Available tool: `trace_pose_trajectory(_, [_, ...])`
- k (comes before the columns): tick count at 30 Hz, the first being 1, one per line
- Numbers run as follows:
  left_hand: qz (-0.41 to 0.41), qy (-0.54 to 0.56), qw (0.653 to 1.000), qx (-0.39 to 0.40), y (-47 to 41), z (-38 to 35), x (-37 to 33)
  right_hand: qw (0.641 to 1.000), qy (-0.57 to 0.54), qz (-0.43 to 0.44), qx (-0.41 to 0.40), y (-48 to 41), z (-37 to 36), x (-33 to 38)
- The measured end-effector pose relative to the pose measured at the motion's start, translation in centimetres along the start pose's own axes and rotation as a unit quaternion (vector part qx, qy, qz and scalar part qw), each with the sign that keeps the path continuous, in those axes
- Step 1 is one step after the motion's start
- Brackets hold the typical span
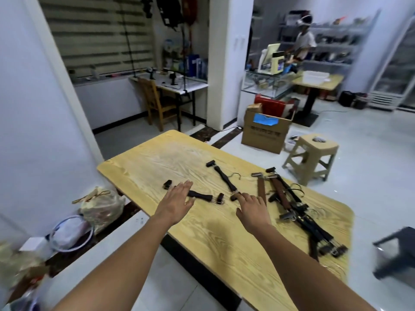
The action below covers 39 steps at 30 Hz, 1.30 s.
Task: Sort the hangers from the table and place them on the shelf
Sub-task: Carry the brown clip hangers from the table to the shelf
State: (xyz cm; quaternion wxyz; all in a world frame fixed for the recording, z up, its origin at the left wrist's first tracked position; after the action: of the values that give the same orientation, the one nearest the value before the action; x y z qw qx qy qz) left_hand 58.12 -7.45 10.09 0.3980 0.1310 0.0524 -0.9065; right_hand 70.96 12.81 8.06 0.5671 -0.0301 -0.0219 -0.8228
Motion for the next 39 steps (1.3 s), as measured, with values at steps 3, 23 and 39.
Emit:
trace_pose_trajectory(3, [-0.029,0.002,0.999,0.014,-1.7,-1.3,-2.1,0.999,-0.002,-0.035,0.009,0.6,-0.3,-2.6])
trace_pose_trajectory(23, [-0.200,-0.013,0.969,0.144,-19.3,-10.4,-14.1,0.974,-0.033,-0.214,0.071,-4.6,-5.0,-19.8])
trace_pose_trajectory(39, [-0.292,-0.080,0.920,0.250,-30.6,-19.3,-17.6,0.949,-0.073,-0.297,0.078,-11.2,-9.1,-24.1])
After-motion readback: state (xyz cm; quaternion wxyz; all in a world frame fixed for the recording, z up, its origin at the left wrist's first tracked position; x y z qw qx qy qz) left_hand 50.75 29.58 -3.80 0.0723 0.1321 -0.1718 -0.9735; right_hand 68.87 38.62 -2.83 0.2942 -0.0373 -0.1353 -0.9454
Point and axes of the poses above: each hand's wrist, its own y-axis away from the middle knuckle, its own z-axis out of the back of the hand, x = y × z, the point moved 1 cm from there along -y, towards the middle knuckle, and after that the axes turned 2 degrees about -y, right-handed, at the moved point
